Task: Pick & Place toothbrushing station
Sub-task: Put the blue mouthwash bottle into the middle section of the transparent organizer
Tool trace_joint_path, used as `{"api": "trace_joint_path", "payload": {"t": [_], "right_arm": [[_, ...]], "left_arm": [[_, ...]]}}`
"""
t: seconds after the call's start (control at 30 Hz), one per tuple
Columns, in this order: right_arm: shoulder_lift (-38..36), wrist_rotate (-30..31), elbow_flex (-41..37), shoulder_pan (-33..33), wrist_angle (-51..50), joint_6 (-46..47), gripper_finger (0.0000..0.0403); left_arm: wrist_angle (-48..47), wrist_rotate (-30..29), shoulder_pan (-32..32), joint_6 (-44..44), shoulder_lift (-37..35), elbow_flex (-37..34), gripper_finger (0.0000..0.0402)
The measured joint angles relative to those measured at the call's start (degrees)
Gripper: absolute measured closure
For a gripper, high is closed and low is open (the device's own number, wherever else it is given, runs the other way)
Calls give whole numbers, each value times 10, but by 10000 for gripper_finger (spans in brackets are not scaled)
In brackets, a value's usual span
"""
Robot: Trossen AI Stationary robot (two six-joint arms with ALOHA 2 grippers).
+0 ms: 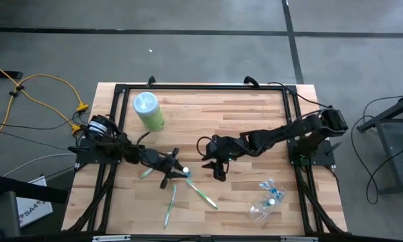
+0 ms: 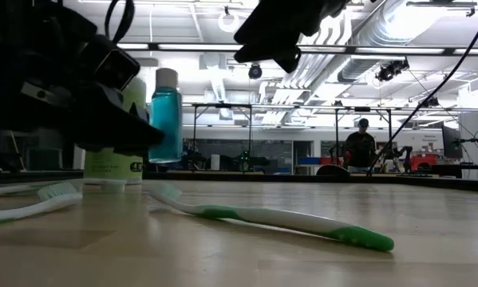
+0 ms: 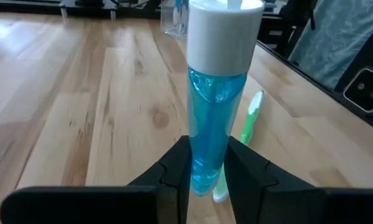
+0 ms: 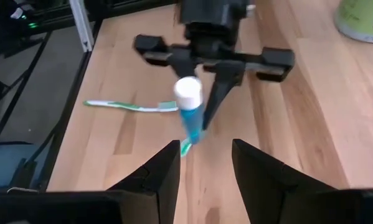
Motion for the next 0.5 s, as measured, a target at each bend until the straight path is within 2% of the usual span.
{"api": "trace_joint_path", "payload": {"t": [0.23, 0.4, 0.5], "right_arm": [[0, -4, 0, -6, -4, -11, 266], [0, 15, 0, 1, -64, -10, 266], [1, 22, 0, 10, -67, -10, 266]], "left_arm": [[-87, 4, 13, 21, -15, 55, 328], [-131, 6, 20, 29, -16, 90, 328], [-164, 6, 20, 31, -16, 111, 328]]}}
